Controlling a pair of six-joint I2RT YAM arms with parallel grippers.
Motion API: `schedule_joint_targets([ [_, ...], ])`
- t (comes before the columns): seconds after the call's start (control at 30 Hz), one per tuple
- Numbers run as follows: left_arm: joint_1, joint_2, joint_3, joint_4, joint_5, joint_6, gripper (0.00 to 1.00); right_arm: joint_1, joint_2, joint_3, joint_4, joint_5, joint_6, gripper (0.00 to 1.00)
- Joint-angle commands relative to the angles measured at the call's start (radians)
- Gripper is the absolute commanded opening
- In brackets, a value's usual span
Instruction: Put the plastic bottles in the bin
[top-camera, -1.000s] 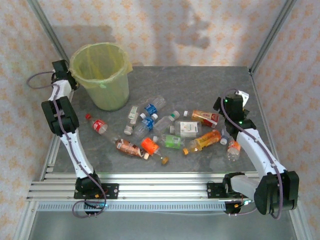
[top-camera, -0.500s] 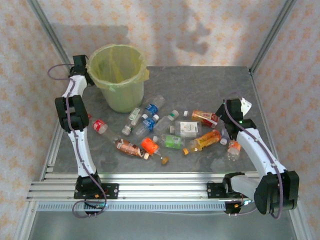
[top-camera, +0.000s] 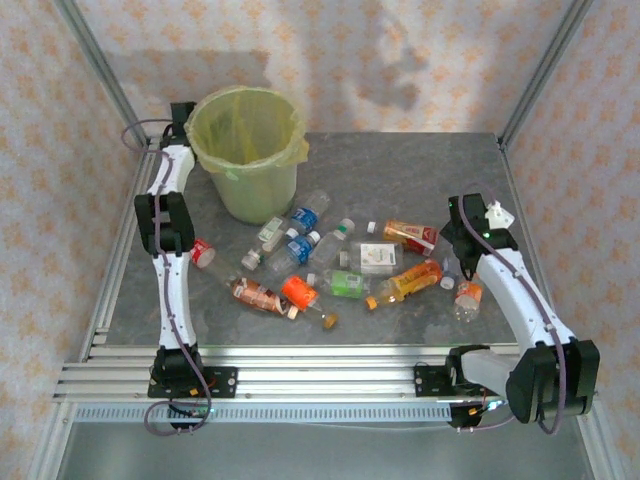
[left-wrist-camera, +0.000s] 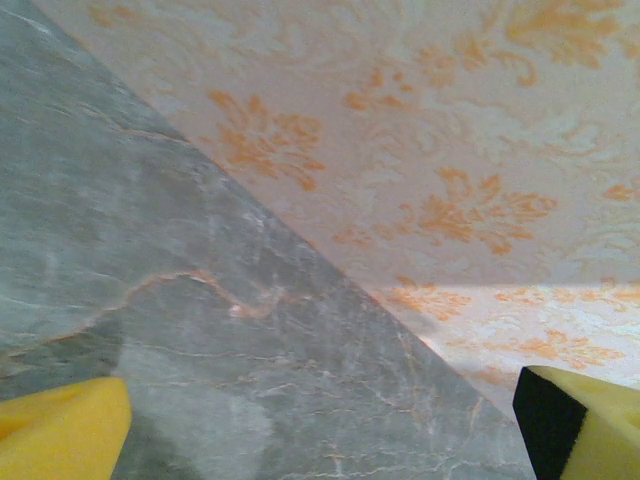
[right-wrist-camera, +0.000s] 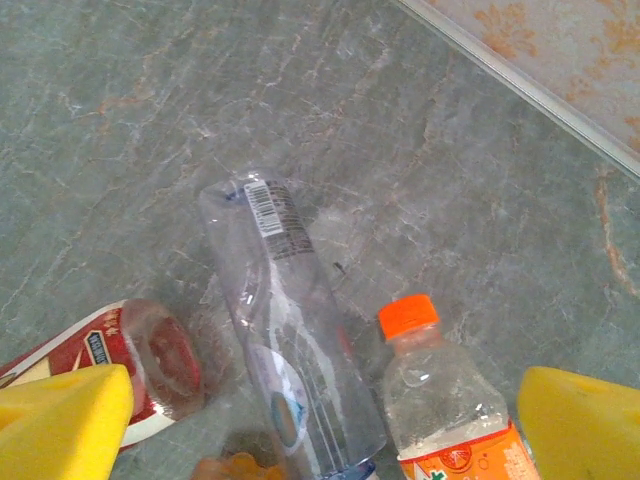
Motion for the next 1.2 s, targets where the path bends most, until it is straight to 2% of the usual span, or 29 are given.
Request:
schedule_joint_targets([
  [0.0,-0.021,0.02,0.049,-0.013,-0.006,-0.057,1.0,-0.028,0.004,-0.002,-0.039,-0.026,0.019,0.99],
  [0.27,-0.06,0.065,0.087,0.01,0.002,-0.099,1.0,-0.09,0.035,-0.036,-0.02,-0.11,0.011,0.99],
  [0.5,-0.078,0.093,0.1,0.029,0.008,-0.131,1.0,-0.127,0.092,-0.073,0.073,-0.215,-0.01,1.0],
  [0.77,-0.084,0.11,0.123,0.02,0.009,-0.139,1.0,-0.152,0.213,-0.052,0.145,-0.283,-0.045,0.89],
  [0.87,-0.077,0.111,0.138,0.006,-0.005,-0.136,1.0,-0.179,0.262,-0.038,0.17,-0.329,-0.057,0.86],
  [1.17,-0.013,0.052,0.157,-0.079,-0.047,-0.11,1.0,-0.188,0.374,0.011,0.199,-0.356,-0.073,0.86],
])
